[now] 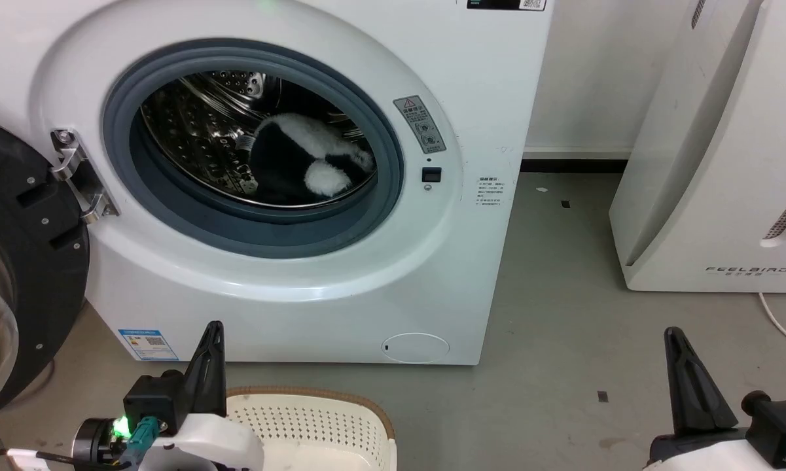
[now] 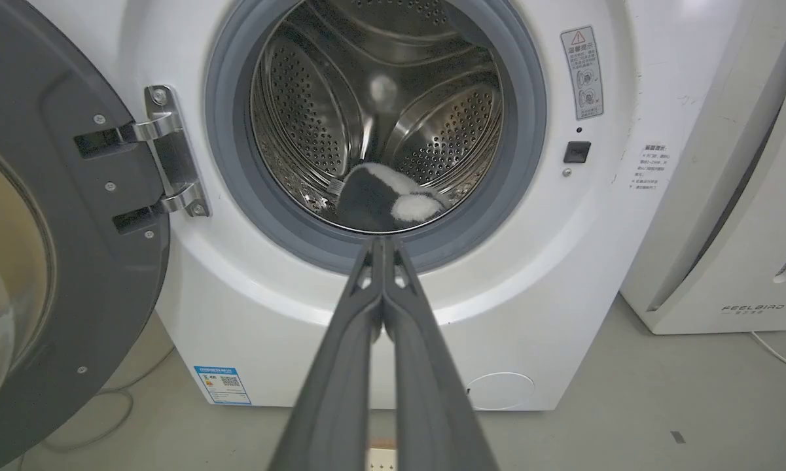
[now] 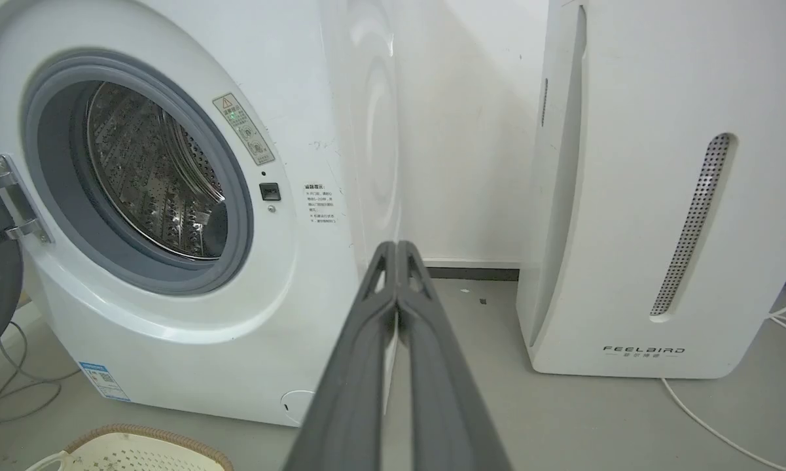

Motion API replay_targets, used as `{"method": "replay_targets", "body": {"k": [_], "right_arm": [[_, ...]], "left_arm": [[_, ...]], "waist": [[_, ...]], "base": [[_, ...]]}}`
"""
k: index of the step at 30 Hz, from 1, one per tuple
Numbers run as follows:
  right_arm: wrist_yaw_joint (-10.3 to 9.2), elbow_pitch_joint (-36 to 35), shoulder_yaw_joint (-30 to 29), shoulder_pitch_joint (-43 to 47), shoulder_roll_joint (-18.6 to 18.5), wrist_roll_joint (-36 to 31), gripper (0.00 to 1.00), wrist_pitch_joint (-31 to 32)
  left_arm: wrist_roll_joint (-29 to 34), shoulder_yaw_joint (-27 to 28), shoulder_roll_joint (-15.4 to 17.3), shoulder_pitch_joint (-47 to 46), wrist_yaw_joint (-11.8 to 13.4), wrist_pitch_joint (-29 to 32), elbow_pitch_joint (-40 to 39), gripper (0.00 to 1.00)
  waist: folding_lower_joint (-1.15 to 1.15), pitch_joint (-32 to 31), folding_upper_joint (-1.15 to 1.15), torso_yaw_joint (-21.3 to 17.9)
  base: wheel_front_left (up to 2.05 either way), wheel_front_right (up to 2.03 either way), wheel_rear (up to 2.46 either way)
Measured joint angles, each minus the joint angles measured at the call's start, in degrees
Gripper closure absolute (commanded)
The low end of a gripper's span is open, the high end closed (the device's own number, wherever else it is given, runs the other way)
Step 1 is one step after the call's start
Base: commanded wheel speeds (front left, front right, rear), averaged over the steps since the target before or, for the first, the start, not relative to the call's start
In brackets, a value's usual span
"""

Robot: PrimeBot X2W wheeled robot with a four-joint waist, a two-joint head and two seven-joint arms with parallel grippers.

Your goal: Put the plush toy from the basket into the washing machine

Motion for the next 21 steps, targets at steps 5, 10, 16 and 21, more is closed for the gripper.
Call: {"method": "replay_targets", "body": {"k": [5,10,16,21], "right_arm": [[0.00,0.2,0.2,-0.3,0.0,-0.5,1.00,0.7],[0.00,0.2,0.4,-0.6,0.0,-1.3,1.00,1.3],[0.00,0.4,0.6,-0.9,0.0,-1.5,1.00,1.9],[0.00,0.5,0.8,-1.0,0.0,-1.9,1.00,2.5]], "left_arm": [[0.3,-0.1,0.0,0.0,0.3,0.7,-0.5,1.00],[0.4,-0.2,0.0,0.0,0.3,1.4,-1.0,1.00],[0.6,-0.4,0.0,0.0,0.5,2.0,-1.5,1.00],[0.6,-0.5,0.0,0.0,0.5,2.5,-2.0,1.00]], "waist": [[0.00,0.1,0.00,-0.1],[0.00,0.1,0.00,-0.2],[0.00,0.2,0.00,-0.2],[0.00,0.2,0.00,-0.3]], "base": [[0.00,0.00,0.00],[0.00,0.00,0.00],[0.00,0.00,0.00],[0.00,0.00,0.00]]}}
